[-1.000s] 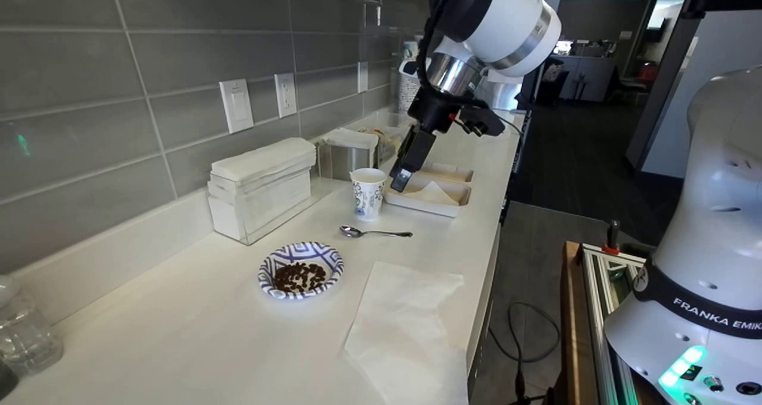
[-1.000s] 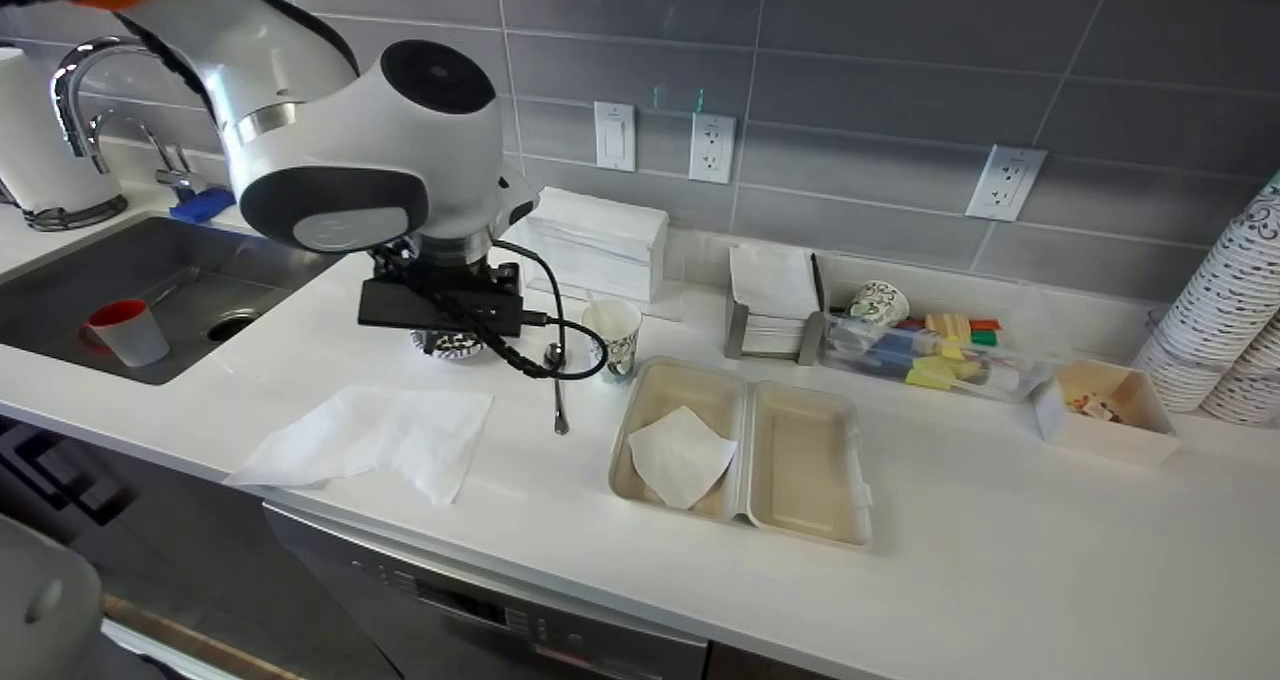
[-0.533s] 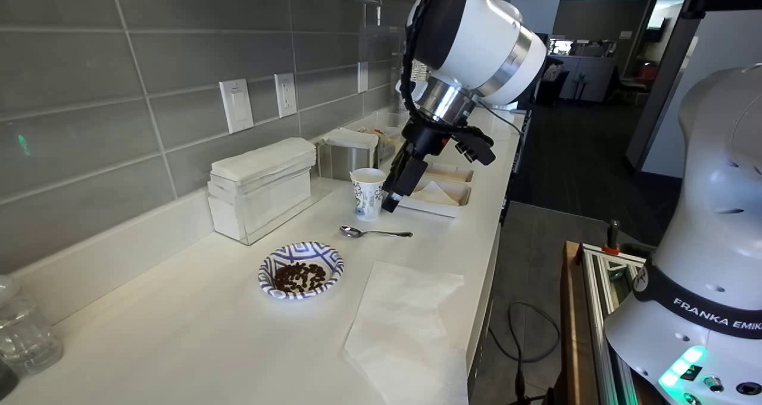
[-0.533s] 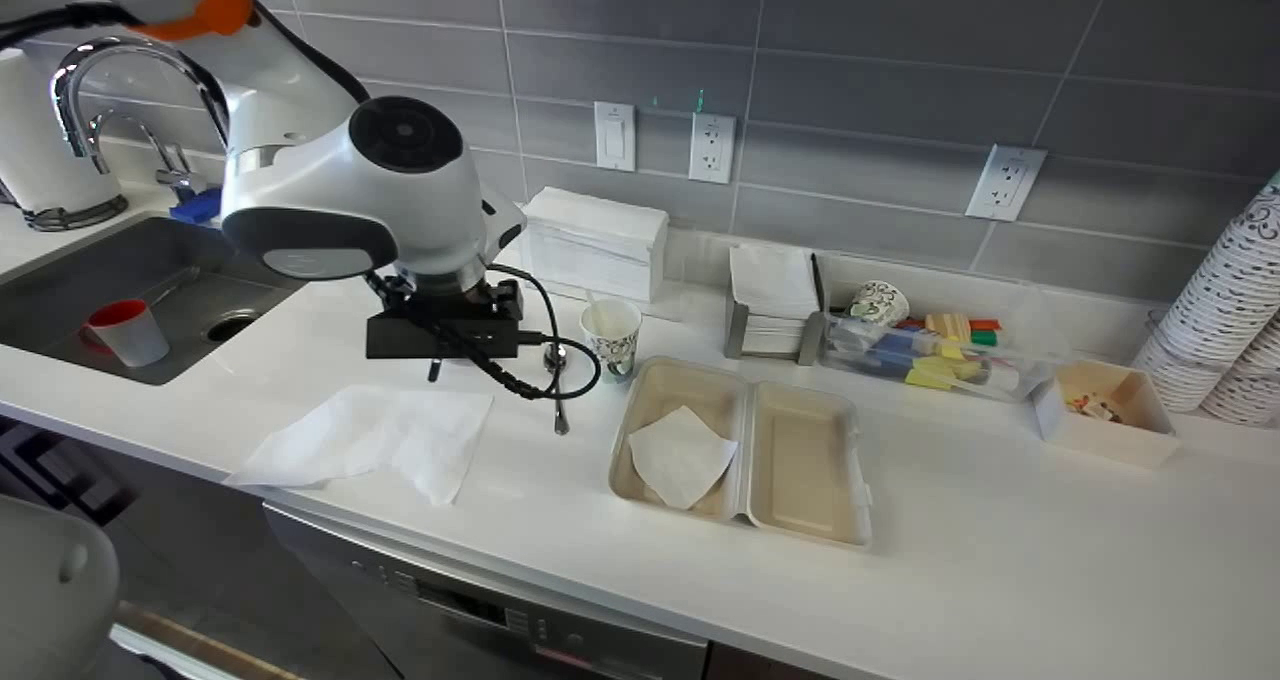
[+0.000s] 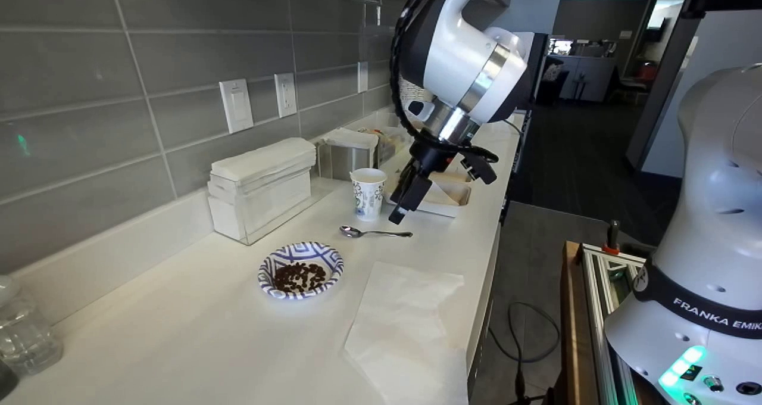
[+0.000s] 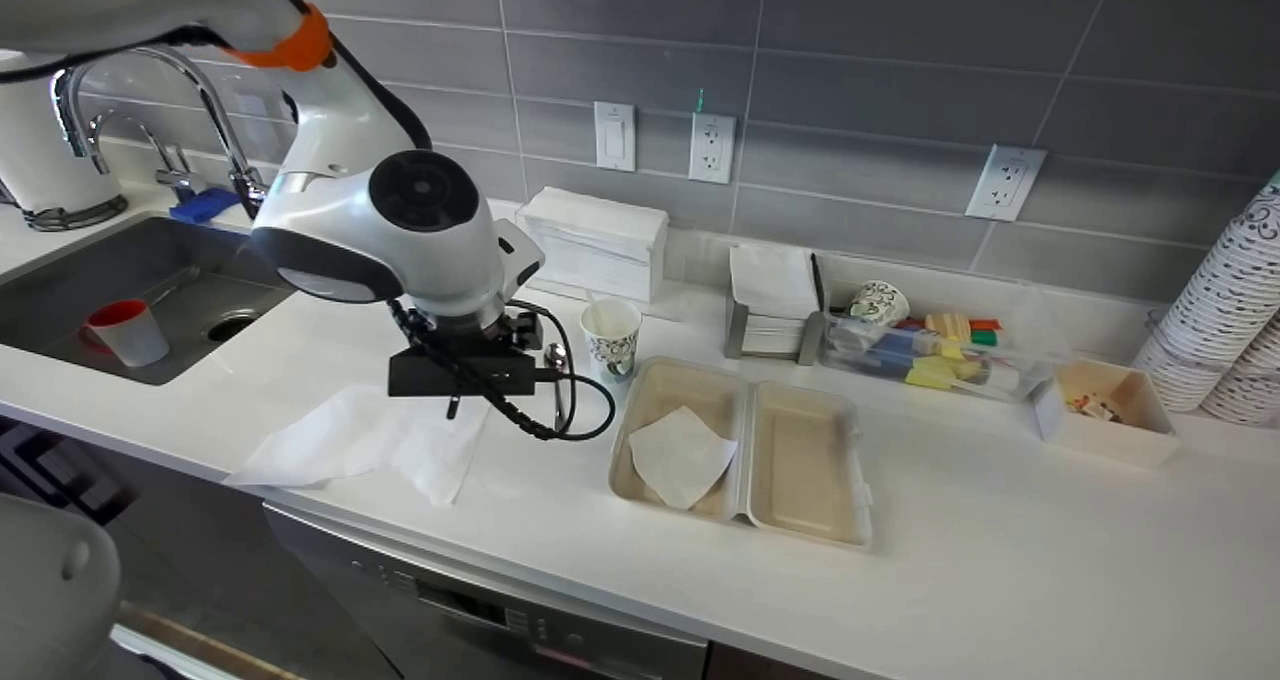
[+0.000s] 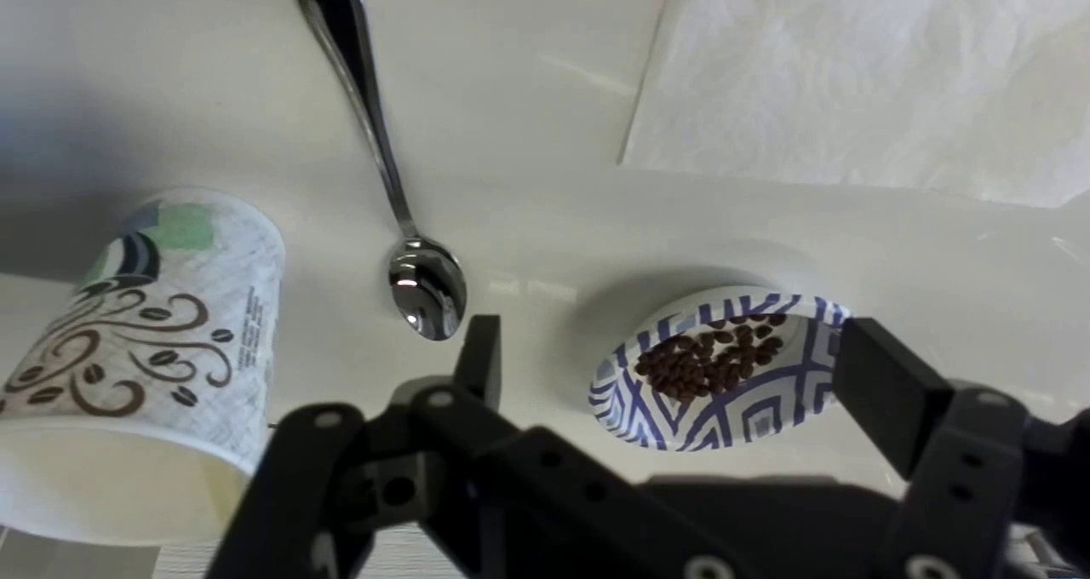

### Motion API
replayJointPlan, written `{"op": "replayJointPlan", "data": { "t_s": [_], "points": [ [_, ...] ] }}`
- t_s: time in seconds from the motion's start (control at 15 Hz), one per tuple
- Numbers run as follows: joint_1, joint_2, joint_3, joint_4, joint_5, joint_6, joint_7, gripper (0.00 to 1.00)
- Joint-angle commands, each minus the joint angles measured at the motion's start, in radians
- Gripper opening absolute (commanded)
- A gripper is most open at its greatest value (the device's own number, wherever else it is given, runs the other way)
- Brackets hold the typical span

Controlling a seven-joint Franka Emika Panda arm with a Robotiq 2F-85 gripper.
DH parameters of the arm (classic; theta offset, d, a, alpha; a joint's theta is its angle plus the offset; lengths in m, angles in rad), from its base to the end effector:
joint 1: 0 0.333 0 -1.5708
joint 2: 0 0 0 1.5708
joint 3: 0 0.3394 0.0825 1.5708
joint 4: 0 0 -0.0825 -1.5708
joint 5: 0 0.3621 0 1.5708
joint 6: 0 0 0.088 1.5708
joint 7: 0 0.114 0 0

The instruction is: Use the spoon to transfer some contents from the plate into the cup

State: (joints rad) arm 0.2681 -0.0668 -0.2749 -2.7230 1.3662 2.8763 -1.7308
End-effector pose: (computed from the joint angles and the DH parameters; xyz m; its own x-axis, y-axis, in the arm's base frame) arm 0.3731 -0.0553 0.2810 0.8112 0.3375 0.4776 0.4242 -0.9017 -0.0832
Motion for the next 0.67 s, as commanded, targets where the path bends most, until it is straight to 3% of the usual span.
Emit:
{"op": "replayJointPlan", "data": {
  "t_s": [0.0, 0.6],
  "points": [
    [0.009, 0.089, 0.001, 0.074, 0.22, 0.057, -0.164, 1.0],
    [0.006, 0.277, 0.013, 0.207, 0.529, 0.053, -0.433, 1.0]
  ]
}}
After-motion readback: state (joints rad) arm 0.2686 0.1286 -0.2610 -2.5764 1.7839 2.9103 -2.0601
